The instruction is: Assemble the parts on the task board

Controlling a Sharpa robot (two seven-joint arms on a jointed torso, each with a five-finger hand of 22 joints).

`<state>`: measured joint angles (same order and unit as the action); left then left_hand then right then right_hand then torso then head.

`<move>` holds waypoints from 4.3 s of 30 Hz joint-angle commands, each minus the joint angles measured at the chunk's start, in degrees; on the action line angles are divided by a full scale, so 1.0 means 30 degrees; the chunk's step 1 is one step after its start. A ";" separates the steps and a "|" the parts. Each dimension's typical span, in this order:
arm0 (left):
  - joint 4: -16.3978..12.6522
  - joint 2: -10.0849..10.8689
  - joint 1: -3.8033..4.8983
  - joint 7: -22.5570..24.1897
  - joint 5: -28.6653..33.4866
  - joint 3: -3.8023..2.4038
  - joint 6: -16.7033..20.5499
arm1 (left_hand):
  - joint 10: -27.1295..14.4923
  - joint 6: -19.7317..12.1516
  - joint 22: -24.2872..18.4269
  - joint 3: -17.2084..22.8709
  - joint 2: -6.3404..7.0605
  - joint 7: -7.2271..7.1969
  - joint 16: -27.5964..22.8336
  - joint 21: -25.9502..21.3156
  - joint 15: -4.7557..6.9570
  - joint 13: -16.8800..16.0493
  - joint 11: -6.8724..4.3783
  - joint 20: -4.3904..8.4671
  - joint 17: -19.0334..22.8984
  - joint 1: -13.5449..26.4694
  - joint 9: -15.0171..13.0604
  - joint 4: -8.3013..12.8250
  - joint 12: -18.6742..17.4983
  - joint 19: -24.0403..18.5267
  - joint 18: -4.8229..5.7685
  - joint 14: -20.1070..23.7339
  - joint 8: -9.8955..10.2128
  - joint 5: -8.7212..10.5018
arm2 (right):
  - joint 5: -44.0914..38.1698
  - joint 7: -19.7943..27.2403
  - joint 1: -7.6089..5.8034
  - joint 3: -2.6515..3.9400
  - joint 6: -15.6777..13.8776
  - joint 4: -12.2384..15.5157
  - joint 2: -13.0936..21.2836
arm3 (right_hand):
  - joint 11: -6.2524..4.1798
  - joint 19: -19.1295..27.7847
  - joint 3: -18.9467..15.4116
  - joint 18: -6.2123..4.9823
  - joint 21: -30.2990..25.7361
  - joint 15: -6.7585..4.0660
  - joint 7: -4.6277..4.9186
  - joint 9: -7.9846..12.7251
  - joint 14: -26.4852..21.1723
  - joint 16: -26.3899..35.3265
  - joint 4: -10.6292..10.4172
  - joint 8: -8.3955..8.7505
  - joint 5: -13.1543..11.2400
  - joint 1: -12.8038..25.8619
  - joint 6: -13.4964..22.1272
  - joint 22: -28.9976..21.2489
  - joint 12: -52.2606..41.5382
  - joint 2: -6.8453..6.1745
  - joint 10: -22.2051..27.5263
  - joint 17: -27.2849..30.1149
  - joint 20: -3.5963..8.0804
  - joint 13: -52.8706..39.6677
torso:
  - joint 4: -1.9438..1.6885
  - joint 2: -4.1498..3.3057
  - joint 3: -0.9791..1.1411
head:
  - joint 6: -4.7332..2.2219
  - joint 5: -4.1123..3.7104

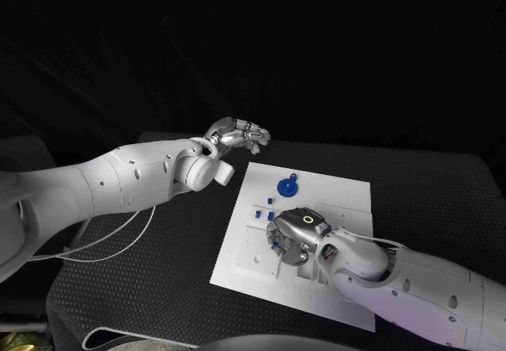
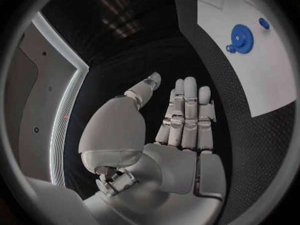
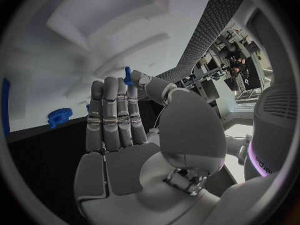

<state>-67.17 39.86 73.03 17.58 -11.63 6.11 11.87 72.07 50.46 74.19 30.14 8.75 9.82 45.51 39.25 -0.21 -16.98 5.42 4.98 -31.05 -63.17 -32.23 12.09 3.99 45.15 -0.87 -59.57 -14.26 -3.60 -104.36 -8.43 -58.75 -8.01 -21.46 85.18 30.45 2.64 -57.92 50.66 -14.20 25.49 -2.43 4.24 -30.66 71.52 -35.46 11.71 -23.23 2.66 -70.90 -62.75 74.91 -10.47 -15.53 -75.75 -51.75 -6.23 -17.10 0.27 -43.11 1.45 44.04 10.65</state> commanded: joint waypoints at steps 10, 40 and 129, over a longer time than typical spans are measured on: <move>-0.0064 0.0039 0.0028 0.0099 0.0007 -0.0012 -0.0178 | -0.0110 -0.0145 0.0036 0.0012 0.0014 -0.0035 -0.0126 -0.0090 -0.0008 0.0023 -0.0047 0.0140 -0.0036 0.0188 -0.0025 -0.0040 0.0010 0.0158 -0.0362 -0.0136 -0.0018 -0.0109 | -0.0312 -0.0120 0.0014 -0.0003 0.0536 -0.0057 0.0048 | -0.0001 -0.0159 -0.0027 -0.0266 0.0112 -0.0122 0.0038 -0.0047 0.0027 -0.0051 0.0055 0.0072 0.0038 -0.0003 -0.0031 0.0372 -0.0124 0.0149 -0.0044 -0.0026 -0.0028 -0.0035 | 0.0006 0.0003 0.0009 | 0.0026 -0.0004; -0.0071 -0.0015 0.0031 0.0018 -0.0013 -0.0012 -0.0292 | -0.0125 -0.0165 0.0068 0.0015 0.0021 -0.0029 -0.0175 -0.0126 -0.0017 0.0025 -0.0039 0.0132 -0.0076 0.0199 -0.0027 -0.0075 0.0007 0.0155 -0.0357 -0.0133 -0.0027 -0.0104 | -0.0433 -0.0283 0.0006 -0.0140 0.1428 -0.0365 -0.0520 | 0.0015 -0.0118 -0.0031 -0.0266 0.0088 -0.0100 0.0052 -0.0098 0.0001 -0.0010 0.0090 0.0114 0.0037 0.0046 0.0001 0.0368 -0.0091 0.0188 0.0005 -0.0044 -0.0042 -0.0097 | -0.0007 -0.0002 -0.0044 | 0.0260 0.0015; 0.0346 0.0108 0.0015 0.0020 -0.0024 0.0039 -0.0510 | -0.0162 -0.0215 0.0149 0.0026 0.0010 -0.0016 -0.0283 -0.0204 -0.0031 0.0031 -0.0026 0.0119 -0.0176 0.0196 -0.0031 -0.0140 0.0007 0.0163 -0.0357 -0.0140 -0.0045 -0.0101 | 0.2361 0.0393 -0.2647 -0.0211 0.2950 0.1512 0.4931 | 0.1447 0.2306 -0.3430 -0.0120 0.0801 0.1114 0.1414 0.0915 -0.1976 0.0823 0.0762 0.1954 0.0035 0.1916 0.3804 0.0450 -0.1357 -0.0474 0.4681 0.0982 -0.0629 0.1952 | 0.0227 0.0129 -0.0020 | -0.0193 -0.0551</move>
<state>-66.05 40.25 73.03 17.01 -11.69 6.25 11.25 72.07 50.35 74.55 30.14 8.97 9.71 44.85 39.04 -0.21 -16.94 5.42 4.98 -31.49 -62.95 -32.22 12.09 3.99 45.15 -0.87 -59.57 -14.26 -3.60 -96.21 -8.26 -66.78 -8.63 -13.68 89.96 45.37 7.07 -50.78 40.06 -13.80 27.71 1.01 8.43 -27.80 65.26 -32.80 14.12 -17.19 2.89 -64.75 -51.06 74.94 -14.24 -16.86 -61.17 -48.85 -8.05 -11.08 0.98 -42.69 1.47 43.39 9.03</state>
